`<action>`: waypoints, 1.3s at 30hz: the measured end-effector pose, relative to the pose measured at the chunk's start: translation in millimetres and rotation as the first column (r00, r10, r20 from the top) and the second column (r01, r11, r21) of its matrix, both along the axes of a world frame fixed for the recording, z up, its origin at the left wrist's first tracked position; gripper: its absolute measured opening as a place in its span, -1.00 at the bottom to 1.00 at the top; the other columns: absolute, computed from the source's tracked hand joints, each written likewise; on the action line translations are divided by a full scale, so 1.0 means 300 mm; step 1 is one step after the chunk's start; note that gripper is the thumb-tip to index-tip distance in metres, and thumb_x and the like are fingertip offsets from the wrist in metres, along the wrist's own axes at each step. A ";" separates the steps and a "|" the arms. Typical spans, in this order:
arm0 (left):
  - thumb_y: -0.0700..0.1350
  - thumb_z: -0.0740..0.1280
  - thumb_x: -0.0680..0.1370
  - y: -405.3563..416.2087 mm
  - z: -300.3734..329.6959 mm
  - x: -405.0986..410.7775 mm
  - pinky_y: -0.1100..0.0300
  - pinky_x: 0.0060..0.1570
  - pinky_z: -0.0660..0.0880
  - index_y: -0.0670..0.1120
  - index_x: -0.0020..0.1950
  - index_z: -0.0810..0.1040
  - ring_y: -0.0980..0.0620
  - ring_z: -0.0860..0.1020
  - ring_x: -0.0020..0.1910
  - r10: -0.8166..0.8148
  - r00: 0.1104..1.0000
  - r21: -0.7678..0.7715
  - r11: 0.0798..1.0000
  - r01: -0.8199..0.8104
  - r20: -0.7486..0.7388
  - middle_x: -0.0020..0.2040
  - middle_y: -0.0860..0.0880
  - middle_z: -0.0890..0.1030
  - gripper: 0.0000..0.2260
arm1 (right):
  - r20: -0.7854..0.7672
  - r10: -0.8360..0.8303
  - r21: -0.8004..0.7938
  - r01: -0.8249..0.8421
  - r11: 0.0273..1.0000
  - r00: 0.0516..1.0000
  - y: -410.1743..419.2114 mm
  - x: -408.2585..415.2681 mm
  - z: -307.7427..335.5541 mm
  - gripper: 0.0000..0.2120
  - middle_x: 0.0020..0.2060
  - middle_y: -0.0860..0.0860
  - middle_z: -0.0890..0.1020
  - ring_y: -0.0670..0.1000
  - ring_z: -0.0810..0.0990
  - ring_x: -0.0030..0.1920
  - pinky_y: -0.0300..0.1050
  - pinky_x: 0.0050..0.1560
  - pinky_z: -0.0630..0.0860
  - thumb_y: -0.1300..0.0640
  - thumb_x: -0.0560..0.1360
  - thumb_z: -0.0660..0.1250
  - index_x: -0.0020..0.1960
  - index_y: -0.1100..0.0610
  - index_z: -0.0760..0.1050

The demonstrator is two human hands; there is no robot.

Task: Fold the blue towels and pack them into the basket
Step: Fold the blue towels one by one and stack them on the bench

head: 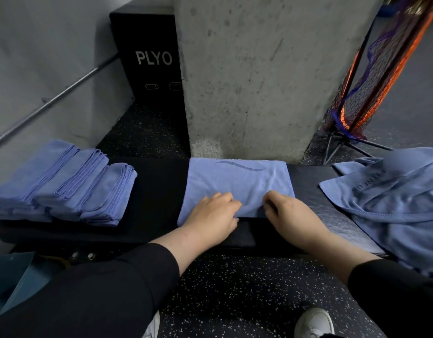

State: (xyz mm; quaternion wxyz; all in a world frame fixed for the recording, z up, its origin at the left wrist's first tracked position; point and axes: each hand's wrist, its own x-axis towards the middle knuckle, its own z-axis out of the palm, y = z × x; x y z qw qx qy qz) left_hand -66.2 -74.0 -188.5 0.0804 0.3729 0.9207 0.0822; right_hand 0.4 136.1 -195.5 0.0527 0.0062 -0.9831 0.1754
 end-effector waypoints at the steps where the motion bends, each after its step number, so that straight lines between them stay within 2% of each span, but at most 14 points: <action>1: -0.08 0.24 0.60 -0.006 -0.001 -0.012 0.06 0.05 0.36 -0.07 0.07 0.51 -0.07 0.45 0.15 0.035 0.999 0.025 0.999 -0.035 -0.001 0.06 0.01 0.47 -0.88 | 0.006 -0.004 0.004 0.004 1.000 1.000 0.009 -0.002 0.003 -0.91 -0.17 -0.01 0.60 0.14 0.54 -0.17 0.08 -0.17 0.50 0.04 0.61 0.21 -0.01 0.05 0.40; 4: -0.15 0.24 0.58 -0.062 0.009 -0.056 0.03 0.05 0.41 -0.06 0.09 0.57 -0.06 0.48 0.11 0.080 0.997 0.080 0.993 -0.082 0.023 0.05 0.01 0.52 -0.85 | 0.014 0.093 0.037 -0.093 0.995 0.996 0.045 0.007 -0.001 -0.91 -0.15 -0.05 0.59 0.10 0.56 -0.12 0.05 -0.11 0.51 0.02 0.58 0.25 0.01 0.03 0.42; 9: -0.16 0.30 0.55 -0.199 -0.005 -0.109 -0.01 0.13 0.44 0.02 0.03 0.62 0.03 0.51 0.04 0.089 0.995 0.168 0.981 -0.096 0.050 -0.03 0.10 0.55 -0.86 | 0.086 0.215 0.137 -0.225 0.965 0.973 0.113 0.053 -0.008 -0.71 -0.04 -0.16 0.52 -0.02 0.52 -0.01 0.00 -0.01 0.48 -0.07 0.41 0.20 0.10 -0.05 0.50; 12: -0.19 0.32 0.58 -0.258 0.004 -0.115 0.06 0.01 0.49 0.01 -0.02 0.62 0.10 0.53 -0.07 0.146 0.982 0.297 0.939 -0.177 0.122 -0.10 0.12 0.56 -0.87 | 0.050 0.177 0.095 -0.181 0.979 0.983 0.148 0.066 -0.002 -0.80 -0.10 -0.10 0.54 0.04 0.52 -0.09 0.00 -0.06 0.50 0.09 0.39 0.31 0.01 0.04 0.55; 15: -0.13 0.32 0.61 -0.296 0.039 -0.113 0.12 -0.16 0.45 0.04 -0.10 0.60 0.16 0.51 -0.24 0.200 0.954 0.308 0.914 -0.264 0.224 -0.22 0.10 0.57 -0.87 | 0.032 0.076 0.021 -0.077 0.997 0.997 0.170 0.075 0.029 -0.93 -0.19 -0.08 0.56 0.07 0.57 -0.12 -0.02 -0.08 0.49 0.24 0.44 0.37 -0.10 0.10 0.56; 17: -0.08 0.29 0.63 -0.316 0.066 -0.114 0.16 -0.24 0.38 0.03 -0.15 0.56 0.19 0.42 -0.36 0.211 0.927 0.255 0.921 -0.295 0.309 -0.33 0.12 0.52 -0.83 | 0.058 0.046 -0.031 -0.044 0.999 0.997 0.176 0.079 0.061 -0.89 -0.15 -0.11 0.58 0.01 0.59 -0.08 -0.05 -0.03 0.49 0.23 0.47 0.34 -0.04 0.08 0.58; 19: -0.07 0.27 0.65 -0.336 0.094 -0.116 0.14 -0.19 0.40 -0.04 -0.16 0.53 0.20 0.40 -0.35 0.191 0.900 0.204 0.936 -0.287 0.393 -0.34 0.12 0.48 -0.80 | 0.135 0.002 -0.083 0.009 0.997 0.991 0.173 0.080 0.104 -0.90 -0.17 -0.08 0.62 -0.02 0.58 -0.11 -0.07 -0.02 0.49 0.20 0.49 0.30 -0.04 0.08 0.57; 20: -0.08 0.27 0.66 -0.347 0.107 -0.117 0.11 -0.14 0.45 -0.10 -0.13 0.53 0.18 0.45 -0.31 0.176 0.876 0.201 0.936 -0.290 0.449 -0.31 0.09 0.50 -0.80 | 0.196 -0.016 -0.093 0.035 0.995 0.981 0.171 0.081 0.125 -0.93 -0.26 -0.06 0.60 -0.01 0.54 -0.18 -0.08 -0.08 0.47 0.18 0.51 0.28 -0.12 0.09 0.52; 22: -0.08 0.29 0.66 -0.365 0.132 -0.109 0.00 -0.05 0.56 -0.22 -0.06 0.54 0.07 0.57 -0.26 0.148 0.809 0.207 0.926 -0.315 0.569 -0.25 -0.03 0.57 -0.78 | 0.297 -0.008 -0.103 0.040 0.994 0.955 0.169 0.089 0.159 -0.82 -0.40 -0.07 0.48 -0.04 0.41 -0.31 -0.17 -0.23 0.37 0.17 0.54 0.25 -0.25 0.10 0.39; 26: -0.11 0.28 0.66 -0.376 0.161 -0.067 0.01 -0.14 0.56 -0.23 -0.04 0.58 -0.07 0.59 -0.27 0.149 0.679 0.177 0.905 -0.386 0.719 -0.25 -0.11 0.60 -0.79 | 0.388 0.021 -0.171 0.049 0.984 0.921 0.167 0.105 0.204 -0.72 -0.49 -0.16 0.35 -0.15 0.28 -0.39 -0.22 -0.33 0.28 0.16 0.56 0.26 -0.32 0.10 0.34; 29: -0.14 0.28 0.65 -0.373 0.166 -0.074 -0.01 -0.12 0.58 -0.15 -0.14 0.57 -0.06 0.59 -0.27 0.191 0.681 0.208 0.864 -0.458 0.707 -0.30 -0.08 0.59 -0.80 | 0.337 -0.016 -0.246 0.105 0.964 0.941 0.160 0.100 0.216 -0.67 -0.55 -0.19 0.35 -0.17 0.29 -0.45 -0.30 -0.36 0.30 0.14 0.58 0.32 -0.34 0.08 0.36; 33: -0.11 0.29 0.61 -0.361 0.142 -0.119 -0.07 0.05 0.58 -0.07 -0.23 0.52 0.02 0.55 -0.20 0.286 0.726 0.233 0.820 -0.523 0.625 -0.27 -0.03 0.54 -0.79 | 0.203 -0.136 -0.342 0.200 0.918 0.970 0.149 0.042 0.201 -0.71 -0.48 -0.11 0.38 -0.10 0.29 -0.41 -0.27 -0.41 0.27 0.09 0.57 0.34 -0.29 0.15 0.42; 35: -0.11 0.27 0.62 -0.341 0.132 -0.133 -0.10 0.06 0.58 -0.06 -0.26 0.48 -0.03 0.56 -0.19 0.340 0.741 0.224 0.808 -0.545 0.579 -0.25 -0.08 0.56 -0.76 | 0.186 -0.189 -0.319 0.241 0.917 0.964 0.145 -0.004 0.173 -0.69 -0.44 -0.03 0.40 -0.05 0.30 -0.38 -0.22 -0.43 0.24 0.07 0.60 0.29 -0.24 0.22 0.41; 39: -0.11 0.22 0.63 -0.297 0.107 -0.185 -0.10 -0.06 0.60 -0.21 -0.09 0.53 -0.23 0.65 -0.11 0.438 0.765 0.188 0.798 -0.573 0.472 -0.08 -0.26 0.65 -0.79 | 0.207 -0.281 -0.183 0.319 0.930 0.937 0.148 -0.100 0.113 -0.69 -0.34 0.05 0.53 0.12 0.48 -0.23 -0.02 -0.31 0.30 0.00 0.61 0.24 -0.19 0.19 0.41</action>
